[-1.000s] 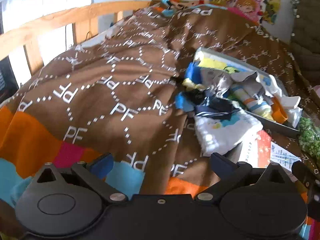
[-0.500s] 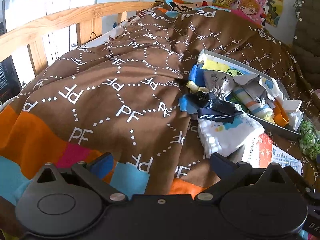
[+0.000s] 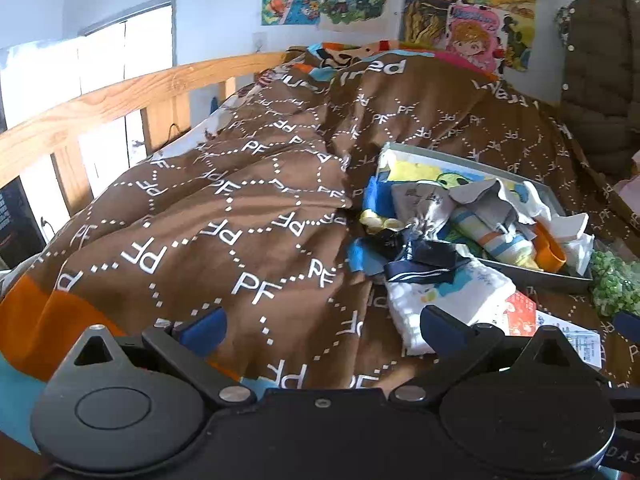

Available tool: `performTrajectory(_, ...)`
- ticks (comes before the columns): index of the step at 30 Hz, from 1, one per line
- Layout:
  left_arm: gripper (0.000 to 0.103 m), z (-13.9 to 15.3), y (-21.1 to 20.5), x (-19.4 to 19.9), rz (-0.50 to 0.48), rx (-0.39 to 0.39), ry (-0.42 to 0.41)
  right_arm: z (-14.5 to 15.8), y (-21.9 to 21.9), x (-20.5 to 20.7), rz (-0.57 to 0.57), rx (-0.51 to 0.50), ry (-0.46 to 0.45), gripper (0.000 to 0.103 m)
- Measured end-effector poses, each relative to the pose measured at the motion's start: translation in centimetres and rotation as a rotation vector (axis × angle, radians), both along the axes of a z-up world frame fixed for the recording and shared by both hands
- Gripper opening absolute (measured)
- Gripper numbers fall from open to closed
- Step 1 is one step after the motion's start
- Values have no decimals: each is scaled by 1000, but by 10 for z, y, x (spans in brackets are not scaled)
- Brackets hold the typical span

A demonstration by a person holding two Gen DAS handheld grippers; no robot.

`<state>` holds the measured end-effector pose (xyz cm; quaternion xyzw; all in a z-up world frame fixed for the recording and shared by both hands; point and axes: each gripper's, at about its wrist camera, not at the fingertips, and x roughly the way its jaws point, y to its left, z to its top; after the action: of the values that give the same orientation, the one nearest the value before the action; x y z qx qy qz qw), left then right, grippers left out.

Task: Organize soft objects
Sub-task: 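Withdraw both grippers from the tray back above the bed, then move the left gripper toward the navy cloth while the right gripper approaches white cloth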

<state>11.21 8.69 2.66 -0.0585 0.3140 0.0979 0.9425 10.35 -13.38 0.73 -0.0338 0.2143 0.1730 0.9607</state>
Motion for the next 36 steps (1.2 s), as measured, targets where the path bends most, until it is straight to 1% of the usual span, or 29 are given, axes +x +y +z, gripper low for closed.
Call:
performTrajectory(4,102,8,4,-3,5,-23,-18,11,6,-5,-26,-39,-26,103)
performTrajectory(7,102,20,11,-9,47,-46,-42,27,13,-9,-52,-64,-36,103)
performTrajectory(9,102,27,14,-15,77,-70,-39,38,17,-9,-57,-74,-27,103)
performTrajectory(11,102,33,14,-20,82,-89,-31,50,21,-5,-78,-84,3,103)
performTrajectory(14,102,42,13,-26,74,-100,-41,68,21,9,-116,-78,86,103)
performTrajectory(16,102,49,17,-28,75,-112,-68,83,20,19,-143,-94,150,103)
performTrajectory(20,102,55,27,-30,94,-109,-112,112,21,33,-190,-148,207,103)
performTrajectory(22,102,55,34,-27,99,-98,-111,125,25,41,-208,-145,240,103)
performTrajectory(23,102,56,37,-24,106,-101,-99,131,28,45,-218,-135,256,103)
performTrajectory(24,102,58,40,-22,101,-112,-103,134,31,49,-221,-117,271,103)
performTrajectory(25,102,61,43,-21,89,-119,-115,137,35,52,-213,-83,280,103)
performTrajectory(27,102,67,47,-20,90,-113,-119,138,41,54,-183,-41,267,103)
performTrajectory(31,102,84,49,-20,112,-58,-140,131,46,56,-132,-19,222,103)
performTrajectory(33,102,89,46,-13,123,-30,-122,123,40,58,-122,-4,219,103)
performTrajectory(36,102,91,37,-3,106,-35,-88,105,26,68,-122,45,244,103)
